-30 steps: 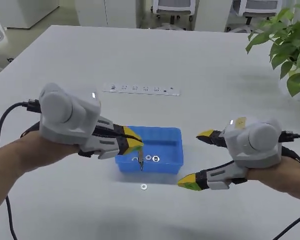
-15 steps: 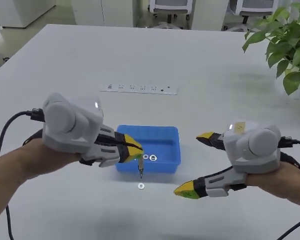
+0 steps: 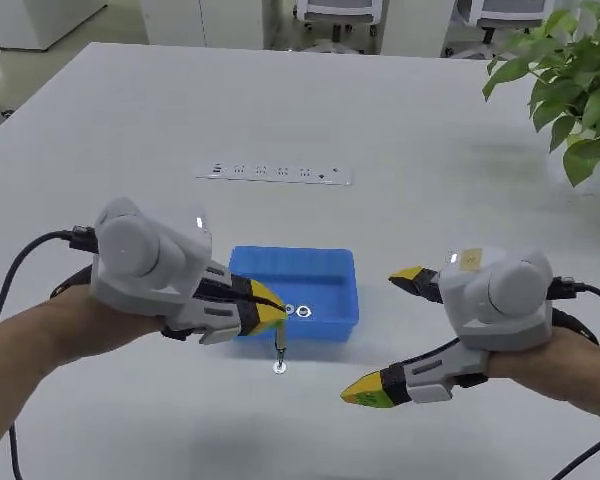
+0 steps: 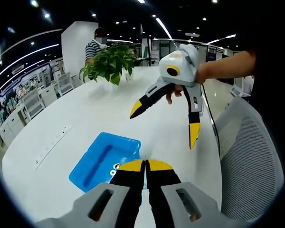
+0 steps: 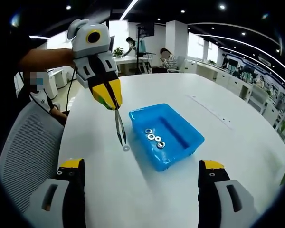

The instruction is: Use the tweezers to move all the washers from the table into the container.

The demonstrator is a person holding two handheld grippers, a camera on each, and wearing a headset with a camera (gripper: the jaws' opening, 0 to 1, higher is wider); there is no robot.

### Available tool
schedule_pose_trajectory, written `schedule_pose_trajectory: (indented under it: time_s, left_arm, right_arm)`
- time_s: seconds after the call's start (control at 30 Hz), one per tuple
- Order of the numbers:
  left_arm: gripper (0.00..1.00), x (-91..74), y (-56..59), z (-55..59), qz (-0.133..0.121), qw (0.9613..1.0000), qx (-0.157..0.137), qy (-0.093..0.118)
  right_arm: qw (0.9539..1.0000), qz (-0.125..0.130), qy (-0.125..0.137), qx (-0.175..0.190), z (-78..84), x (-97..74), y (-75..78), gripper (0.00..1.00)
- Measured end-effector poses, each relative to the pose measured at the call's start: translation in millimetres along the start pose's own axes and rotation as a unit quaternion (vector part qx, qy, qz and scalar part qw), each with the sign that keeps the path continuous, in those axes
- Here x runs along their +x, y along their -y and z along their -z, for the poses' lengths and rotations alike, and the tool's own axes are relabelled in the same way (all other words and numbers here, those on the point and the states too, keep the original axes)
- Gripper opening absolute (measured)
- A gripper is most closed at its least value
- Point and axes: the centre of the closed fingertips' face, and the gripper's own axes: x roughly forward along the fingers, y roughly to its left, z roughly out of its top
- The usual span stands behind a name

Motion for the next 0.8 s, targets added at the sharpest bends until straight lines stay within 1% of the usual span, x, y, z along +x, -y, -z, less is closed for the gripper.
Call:
schedule_pose_trajectory:
  time_s: [0.2, 0.47, 0.8]
  left_arm:
    - [0.05, 2.4, 3.5, 3.4, 0.004, 1.0, -0.001, -0.003]
    - [0.05, 6.3, 6.5, 8.4, 0.009, 0.9999, 0.005, -0.011]
    - [0.05, 11.2, 3.6, 9.9, 0.011, 0.9997, 0.015, -0.013]
  right_arm:
    - [1.0, -0.003, -0.003, 0.0, 2.6, 1.4, -2.5, 1.0]
    - [0.9999, -0.009, -0.004, 0.0, 3.7, 3.3, -6.7, 1.0]
    - [0.9999, -0.012, -0.005, 0.001, 5.0, 2.8, -9.0, 1.0]
